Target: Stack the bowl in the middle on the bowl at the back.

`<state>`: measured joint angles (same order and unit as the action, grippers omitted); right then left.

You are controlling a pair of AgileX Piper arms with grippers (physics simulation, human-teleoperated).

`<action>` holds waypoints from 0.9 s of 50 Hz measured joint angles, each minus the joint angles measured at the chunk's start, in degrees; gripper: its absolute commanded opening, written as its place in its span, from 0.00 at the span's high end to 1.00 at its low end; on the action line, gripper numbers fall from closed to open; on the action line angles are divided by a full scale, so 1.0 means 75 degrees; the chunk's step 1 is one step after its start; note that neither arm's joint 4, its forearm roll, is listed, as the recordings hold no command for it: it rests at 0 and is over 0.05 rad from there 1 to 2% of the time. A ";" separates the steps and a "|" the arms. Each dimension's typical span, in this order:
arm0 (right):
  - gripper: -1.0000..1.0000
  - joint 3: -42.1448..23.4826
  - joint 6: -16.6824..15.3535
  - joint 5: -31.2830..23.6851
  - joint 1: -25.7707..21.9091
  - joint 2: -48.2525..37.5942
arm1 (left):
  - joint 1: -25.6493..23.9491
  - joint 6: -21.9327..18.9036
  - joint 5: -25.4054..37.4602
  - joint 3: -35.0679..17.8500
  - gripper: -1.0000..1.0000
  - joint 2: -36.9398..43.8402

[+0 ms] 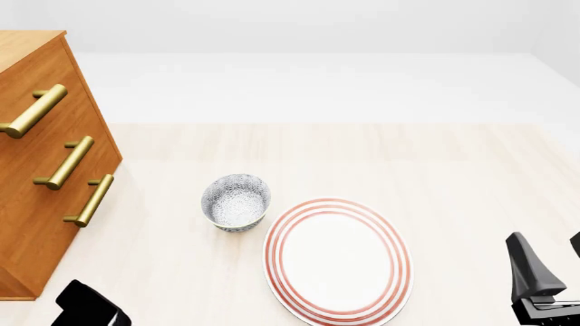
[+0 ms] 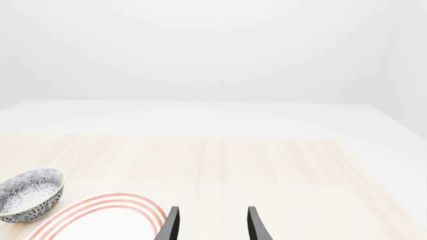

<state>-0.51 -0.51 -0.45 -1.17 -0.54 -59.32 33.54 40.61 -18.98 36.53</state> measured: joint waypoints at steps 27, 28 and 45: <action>0.00 -0.0003 -0.0027 0.0002 0.0001 0.0005 | 0.0795 -0.0410 0.1795 -0.1283 0.00 -0.1452; 0.00 -0.0003 -0.0024 0.0003 0.0003 0.0004 | 0.0851 -0.0424 0.1854 -0.1322 0.00 -0.1531; 0.00 -0.0015 -0.0070 0.0000 -0.0004 0.0031 | 0.1897 -0.0535 0.2831 -0.2792 0.00 -0.2580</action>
<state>-0.62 -1.04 -0.44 -1.20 -0.31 -45.10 29.53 61.85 -39.92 17.18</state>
